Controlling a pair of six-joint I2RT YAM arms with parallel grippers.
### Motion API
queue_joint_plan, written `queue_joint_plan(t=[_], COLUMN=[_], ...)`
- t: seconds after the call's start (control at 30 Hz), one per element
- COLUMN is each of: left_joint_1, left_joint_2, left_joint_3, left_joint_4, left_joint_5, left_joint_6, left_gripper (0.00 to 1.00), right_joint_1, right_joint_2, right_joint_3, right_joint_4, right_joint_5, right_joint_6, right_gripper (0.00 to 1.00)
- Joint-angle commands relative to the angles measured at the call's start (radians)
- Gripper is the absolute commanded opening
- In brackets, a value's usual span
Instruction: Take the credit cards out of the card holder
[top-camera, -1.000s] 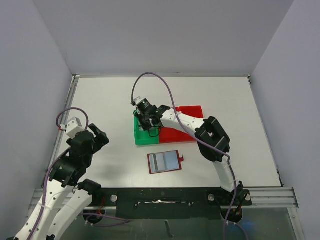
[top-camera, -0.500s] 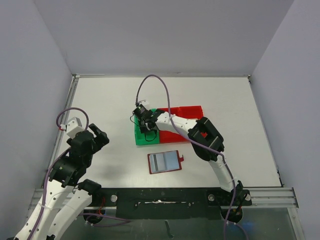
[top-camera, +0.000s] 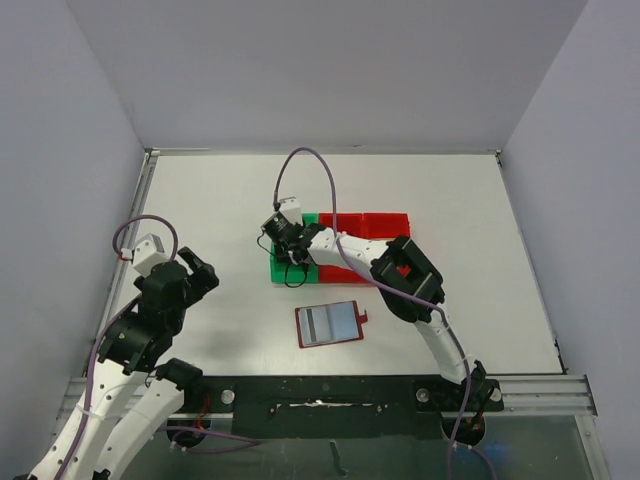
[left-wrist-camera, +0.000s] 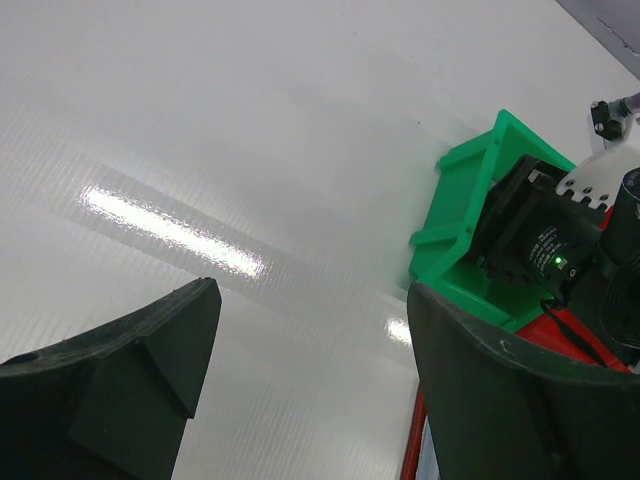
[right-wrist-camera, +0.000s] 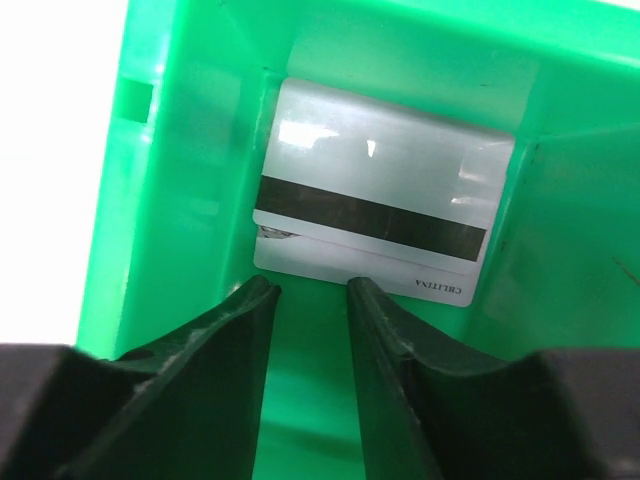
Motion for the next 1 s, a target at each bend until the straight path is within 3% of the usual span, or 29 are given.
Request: queue_joint_plan(t=[0.0, 0.27, 0.97], left_joint_1=[0.001, 0.001, 0.001], left_joint_2=[-0.003, -0.002, 0.006], left_joint_3=[0.016, 0.015, 0.013], left_joint_4=[0.041, 0.042, 0.046], left_joint_5=[0.006, 0.008, 0.016], left_joint_6=[0.018, 0.018, 0.02], left_gripper=[0.74, 0.74, 0.74], right_joint_1=[0.006, 0.012, 0.02], right_joint_2=[0.051, 0.015, -0.173], right_joint_3=[-0.041, -0.072, -0.01], right_joint_4=[0.001, 0.052, -0.019], right_joint_5=[0.023, -0.003, -0.039], right_joint_6=[0.008, -0.033, -0.064], right_gripper=[0.39, 0.53, 0.55])
